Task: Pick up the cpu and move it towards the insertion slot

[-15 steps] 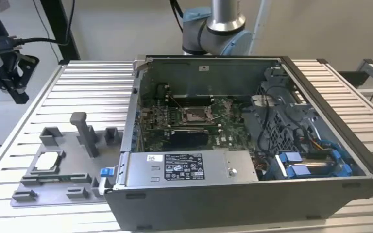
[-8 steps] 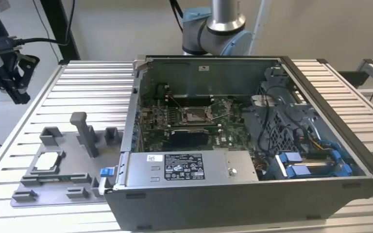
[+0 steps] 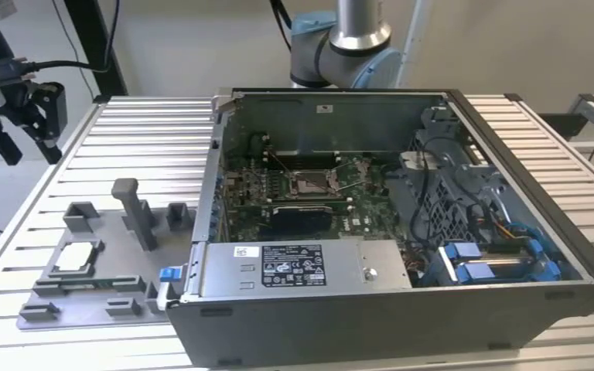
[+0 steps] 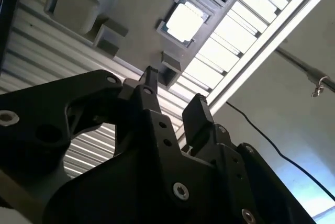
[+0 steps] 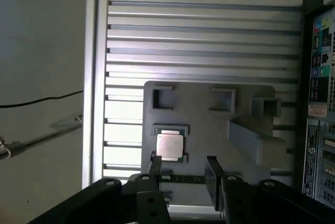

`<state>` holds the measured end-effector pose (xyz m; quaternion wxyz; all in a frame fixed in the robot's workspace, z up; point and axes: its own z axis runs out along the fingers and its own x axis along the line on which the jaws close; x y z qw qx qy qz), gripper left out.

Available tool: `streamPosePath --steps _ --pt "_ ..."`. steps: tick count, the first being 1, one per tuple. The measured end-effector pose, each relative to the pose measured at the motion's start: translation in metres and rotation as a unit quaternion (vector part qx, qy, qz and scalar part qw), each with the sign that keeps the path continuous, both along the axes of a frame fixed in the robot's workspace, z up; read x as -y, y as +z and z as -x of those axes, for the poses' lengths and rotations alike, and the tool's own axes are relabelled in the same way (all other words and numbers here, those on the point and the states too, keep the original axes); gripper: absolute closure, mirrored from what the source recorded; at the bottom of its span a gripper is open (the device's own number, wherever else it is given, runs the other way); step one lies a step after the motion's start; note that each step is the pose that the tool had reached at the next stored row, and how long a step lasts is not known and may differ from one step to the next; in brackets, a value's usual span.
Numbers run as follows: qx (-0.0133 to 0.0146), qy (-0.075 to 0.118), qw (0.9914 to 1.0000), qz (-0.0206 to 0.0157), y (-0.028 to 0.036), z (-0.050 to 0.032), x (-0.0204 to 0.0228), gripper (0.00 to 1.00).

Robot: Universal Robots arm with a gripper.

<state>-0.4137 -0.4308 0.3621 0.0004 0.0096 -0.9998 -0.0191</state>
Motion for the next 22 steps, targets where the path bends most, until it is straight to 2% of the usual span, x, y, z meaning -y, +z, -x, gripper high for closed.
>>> streamPosePath --steps 9,16,22 --pt "0.0 0.0 1.0 0.0 -0.0004 0.0 0.0 0.0" --pt "0.0 0.0 1.0 0.0001 -0.0114 0.0052 0.0 0.0" --pt "0.0011 0.0 1.0 0.0001 -0.0223 0.0078 0.0 0.0"
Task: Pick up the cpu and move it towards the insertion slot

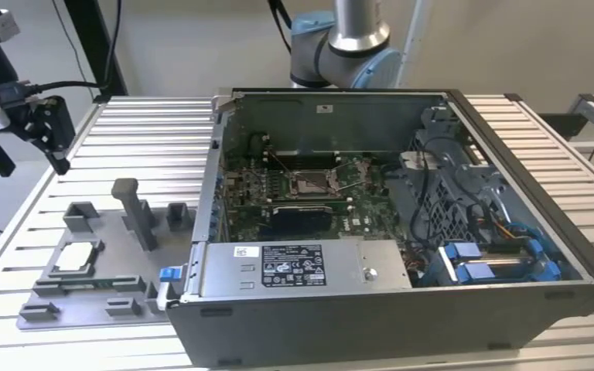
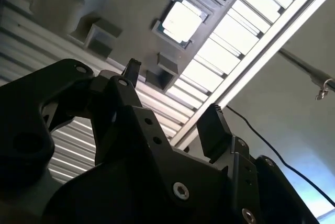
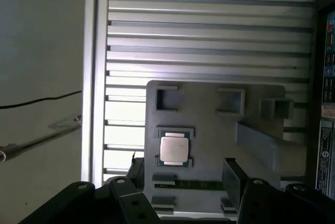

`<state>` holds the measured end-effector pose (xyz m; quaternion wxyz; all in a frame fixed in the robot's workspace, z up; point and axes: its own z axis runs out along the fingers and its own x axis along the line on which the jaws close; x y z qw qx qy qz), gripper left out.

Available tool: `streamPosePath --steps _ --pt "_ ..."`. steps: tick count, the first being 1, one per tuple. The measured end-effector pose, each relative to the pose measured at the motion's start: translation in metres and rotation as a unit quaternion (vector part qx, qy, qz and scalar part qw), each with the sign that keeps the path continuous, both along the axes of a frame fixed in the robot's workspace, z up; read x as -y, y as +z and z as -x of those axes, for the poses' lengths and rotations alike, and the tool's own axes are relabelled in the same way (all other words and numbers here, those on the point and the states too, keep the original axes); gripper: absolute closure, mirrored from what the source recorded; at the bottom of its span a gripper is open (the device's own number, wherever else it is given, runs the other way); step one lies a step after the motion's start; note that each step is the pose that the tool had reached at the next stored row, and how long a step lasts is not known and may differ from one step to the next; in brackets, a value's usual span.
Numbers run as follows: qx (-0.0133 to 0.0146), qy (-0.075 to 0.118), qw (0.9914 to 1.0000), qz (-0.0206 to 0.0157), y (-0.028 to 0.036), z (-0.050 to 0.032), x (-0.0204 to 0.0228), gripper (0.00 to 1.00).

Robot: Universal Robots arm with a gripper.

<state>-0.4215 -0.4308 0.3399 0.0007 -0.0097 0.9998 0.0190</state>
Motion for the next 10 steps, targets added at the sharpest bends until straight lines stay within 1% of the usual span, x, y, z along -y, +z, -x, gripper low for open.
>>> streamPosePath --steps 4,6,10 --pt "0.0 0.0 1.0 0.0011 -0.0062 0.0001 -0.0001 0.0" --pt "0.0 0.0 1.0 0.0012 -0.0087 0.0001 -0.0001 0.0" --pt "0.0001 0.0 1.0 0.0012 -0.016 0.0009 -0.0001 0.0"
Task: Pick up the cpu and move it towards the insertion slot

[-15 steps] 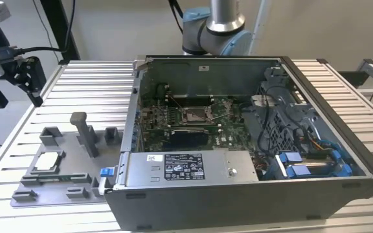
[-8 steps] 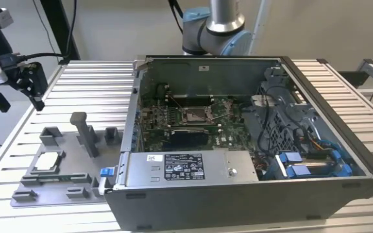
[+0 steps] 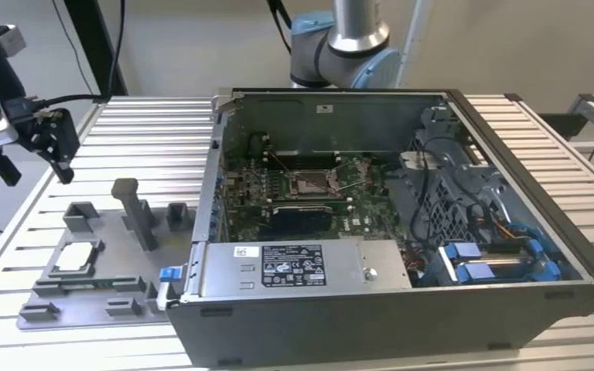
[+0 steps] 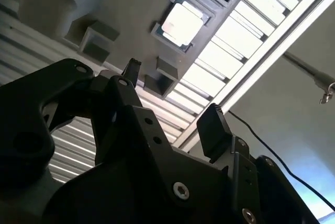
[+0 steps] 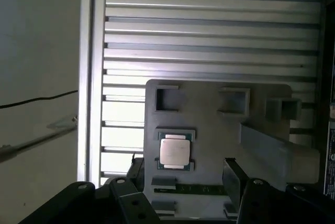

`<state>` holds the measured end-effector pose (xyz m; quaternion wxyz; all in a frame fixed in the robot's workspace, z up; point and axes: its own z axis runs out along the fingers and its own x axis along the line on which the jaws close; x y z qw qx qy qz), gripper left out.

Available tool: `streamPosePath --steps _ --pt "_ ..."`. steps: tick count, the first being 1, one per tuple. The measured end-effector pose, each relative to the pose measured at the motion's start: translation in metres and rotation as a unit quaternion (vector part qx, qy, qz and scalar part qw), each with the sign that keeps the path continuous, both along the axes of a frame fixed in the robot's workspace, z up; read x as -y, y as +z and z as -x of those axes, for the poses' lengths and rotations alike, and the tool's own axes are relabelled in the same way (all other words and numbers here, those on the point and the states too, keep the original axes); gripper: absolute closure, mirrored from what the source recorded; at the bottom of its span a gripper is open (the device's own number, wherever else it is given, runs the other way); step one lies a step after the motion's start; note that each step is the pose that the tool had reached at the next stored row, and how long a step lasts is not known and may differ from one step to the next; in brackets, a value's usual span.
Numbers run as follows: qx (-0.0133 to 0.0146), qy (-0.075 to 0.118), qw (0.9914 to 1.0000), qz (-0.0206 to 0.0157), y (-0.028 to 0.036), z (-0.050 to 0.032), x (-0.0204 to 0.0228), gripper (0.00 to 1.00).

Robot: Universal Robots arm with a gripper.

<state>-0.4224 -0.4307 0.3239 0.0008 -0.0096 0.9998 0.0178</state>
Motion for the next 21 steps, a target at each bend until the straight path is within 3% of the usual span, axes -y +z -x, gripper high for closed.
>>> streamPosePath --steps 21 --pt "0.0008 0.0 1.0 -0.0002 -0.036 0.0049 0.0004 0.0"
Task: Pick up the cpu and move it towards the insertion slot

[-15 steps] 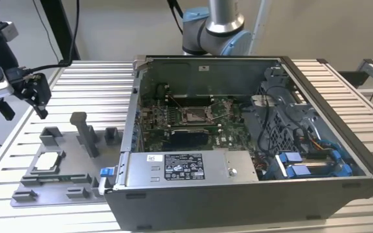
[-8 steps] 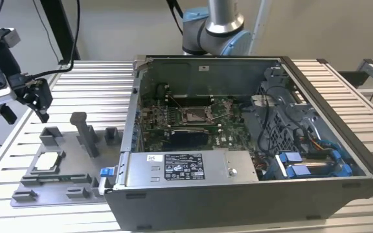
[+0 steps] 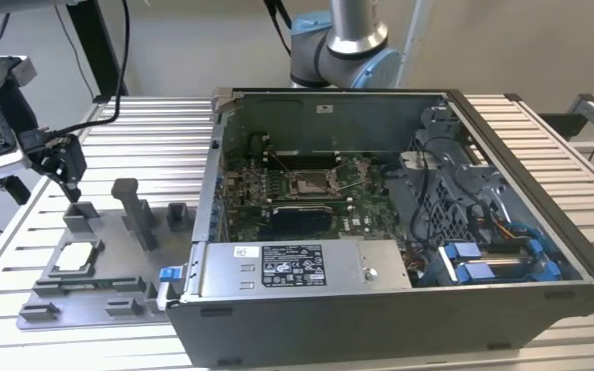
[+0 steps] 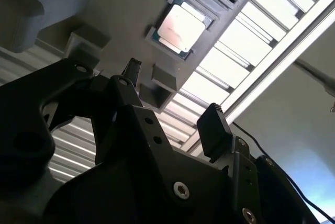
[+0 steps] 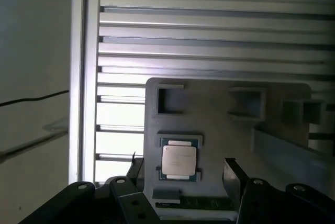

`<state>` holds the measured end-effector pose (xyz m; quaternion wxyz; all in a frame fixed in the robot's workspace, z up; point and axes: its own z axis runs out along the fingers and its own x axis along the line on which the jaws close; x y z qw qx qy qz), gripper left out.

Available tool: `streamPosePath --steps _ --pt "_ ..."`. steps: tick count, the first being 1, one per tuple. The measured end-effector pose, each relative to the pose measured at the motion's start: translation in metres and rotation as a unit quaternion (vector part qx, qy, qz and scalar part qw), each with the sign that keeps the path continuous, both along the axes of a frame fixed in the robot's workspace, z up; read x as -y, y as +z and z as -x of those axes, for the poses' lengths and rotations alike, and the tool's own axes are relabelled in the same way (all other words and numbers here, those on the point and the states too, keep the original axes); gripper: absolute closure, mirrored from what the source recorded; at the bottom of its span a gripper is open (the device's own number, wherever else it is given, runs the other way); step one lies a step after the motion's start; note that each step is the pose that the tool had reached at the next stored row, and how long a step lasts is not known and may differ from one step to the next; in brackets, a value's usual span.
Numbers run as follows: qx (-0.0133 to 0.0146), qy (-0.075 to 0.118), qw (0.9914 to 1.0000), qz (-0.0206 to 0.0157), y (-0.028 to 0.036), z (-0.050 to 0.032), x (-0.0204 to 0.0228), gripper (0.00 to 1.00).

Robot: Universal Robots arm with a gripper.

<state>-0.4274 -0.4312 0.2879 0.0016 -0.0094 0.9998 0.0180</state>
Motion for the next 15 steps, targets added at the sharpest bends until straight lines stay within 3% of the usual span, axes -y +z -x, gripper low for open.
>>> streamPosePath --steps 4,10,15 --pt "0.0 0.0 1.0 0.0 -0.0064 0.0 0.0024 0.0" --pt "0.0 -0.005 0.99999 -0.0001 -0.0174 -0.0001 0.0118 0.0" --pt "0.0 -0.012 0.99993 -0.0001 -0.0265 -0.001 0.0143 0.0"
